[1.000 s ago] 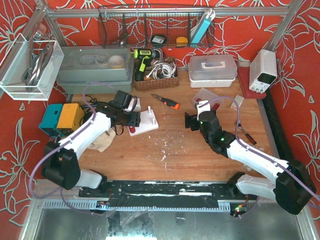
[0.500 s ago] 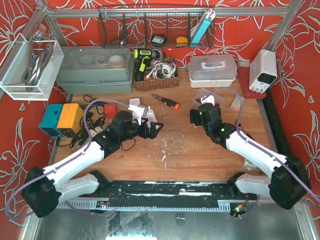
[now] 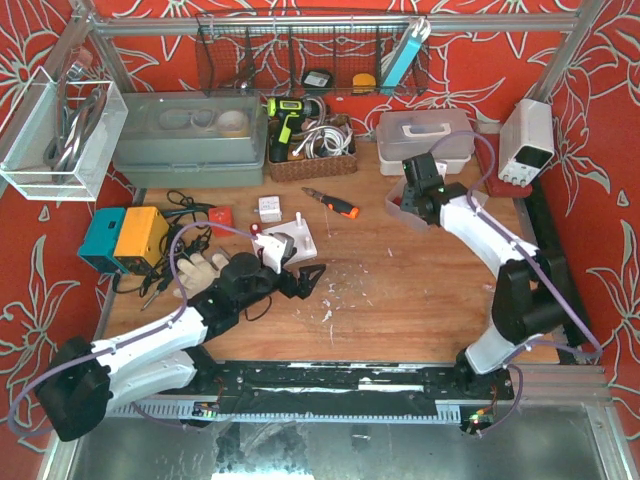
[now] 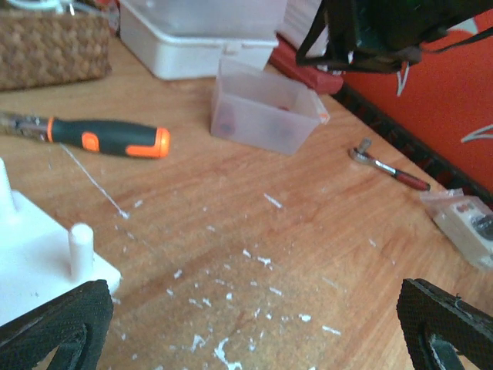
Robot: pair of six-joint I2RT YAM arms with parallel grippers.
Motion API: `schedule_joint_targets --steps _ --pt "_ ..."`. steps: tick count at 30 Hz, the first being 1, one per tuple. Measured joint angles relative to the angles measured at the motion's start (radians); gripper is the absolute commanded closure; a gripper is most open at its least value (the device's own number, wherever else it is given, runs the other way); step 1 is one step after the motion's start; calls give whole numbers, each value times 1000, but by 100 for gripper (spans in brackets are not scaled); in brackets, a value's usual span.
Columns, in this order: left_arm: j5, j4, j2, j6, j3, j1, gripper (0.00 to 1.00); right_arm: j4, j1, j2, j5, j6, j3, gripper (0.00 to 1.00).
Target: Install the large spring
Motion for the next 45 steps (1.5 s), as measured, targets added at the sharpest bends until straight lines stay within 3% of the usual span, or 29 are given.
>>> schedule_joint_targets --steps 6,14,34,45 --pt "-38 37 -62 14 0 -2 0 -151 -42 162 17 68 188 57" --pt "-52 40 -78 19 -1 -5 0 -294 -52 381 42 104 381 55" --pt "-61 40 -77 23 -1 -5 0 -399 -102 566 65 182 500 49" --pt "-80 40 -77 29 -1 -5 0 -415 -115 636 50 214 541 52"
